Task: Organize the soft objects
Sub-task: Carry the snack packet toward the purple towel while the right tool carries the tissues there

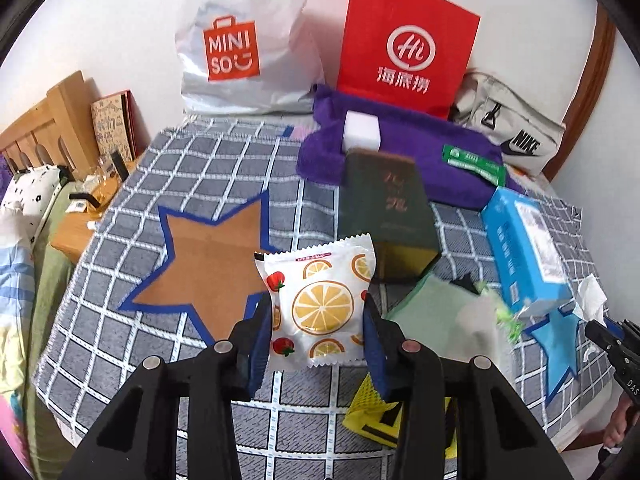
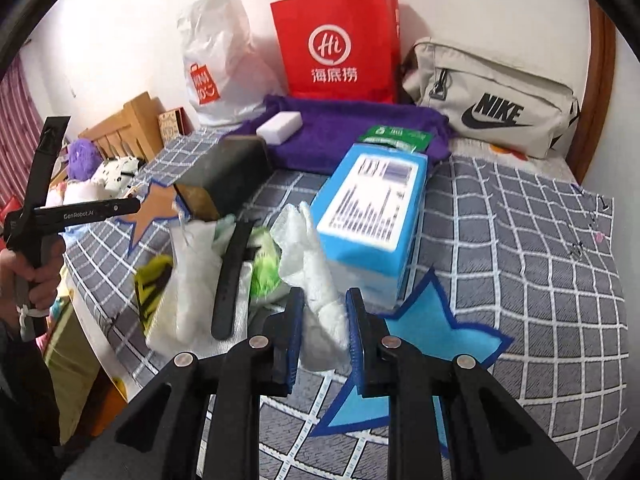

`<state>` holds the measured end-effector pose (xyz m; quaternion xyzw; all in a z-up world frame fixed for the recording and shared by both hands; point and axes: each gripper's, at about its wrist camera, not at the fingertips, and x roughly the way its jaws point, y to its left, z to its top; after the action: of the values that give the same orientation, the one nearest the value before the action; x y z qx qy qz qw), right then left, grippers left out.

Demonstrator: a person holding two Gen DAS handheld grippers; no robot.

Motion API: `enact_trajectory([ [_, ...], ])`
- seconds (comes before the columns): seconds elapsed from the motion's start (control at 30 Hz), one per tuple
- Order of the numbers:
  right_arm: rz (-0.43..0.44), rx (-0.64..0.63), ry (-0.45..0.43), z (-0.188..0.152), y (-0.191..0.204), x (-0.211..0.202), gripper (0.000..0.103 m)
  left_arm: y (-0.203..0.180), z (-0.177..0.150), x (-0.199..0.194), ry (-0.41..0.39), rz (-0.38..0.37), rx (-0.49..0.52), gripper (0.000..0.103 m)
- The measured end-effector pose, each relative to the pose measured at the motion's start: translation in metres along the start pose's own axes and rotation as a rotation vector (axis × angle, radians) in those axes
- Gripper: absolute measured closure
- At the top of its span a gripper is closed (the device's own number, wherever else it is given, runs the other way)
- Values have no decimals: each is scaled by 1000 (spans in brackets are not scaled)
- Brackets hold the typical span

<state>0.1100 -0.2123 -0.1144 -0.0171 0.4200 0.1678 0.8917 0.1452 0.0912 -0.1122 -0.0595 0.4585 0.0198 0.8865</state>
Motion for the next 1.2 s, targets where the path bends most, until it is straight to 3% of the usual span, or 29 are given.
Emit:
enact_trajectory([
  [0.5,-9,31,-49,46,-18,-7,82,-18,44,-9,-39,-15,-4,64],
  [1.2,-43,44,-73,117,-39,19,82,-30,99,20,-36,-70,-9,64],
])
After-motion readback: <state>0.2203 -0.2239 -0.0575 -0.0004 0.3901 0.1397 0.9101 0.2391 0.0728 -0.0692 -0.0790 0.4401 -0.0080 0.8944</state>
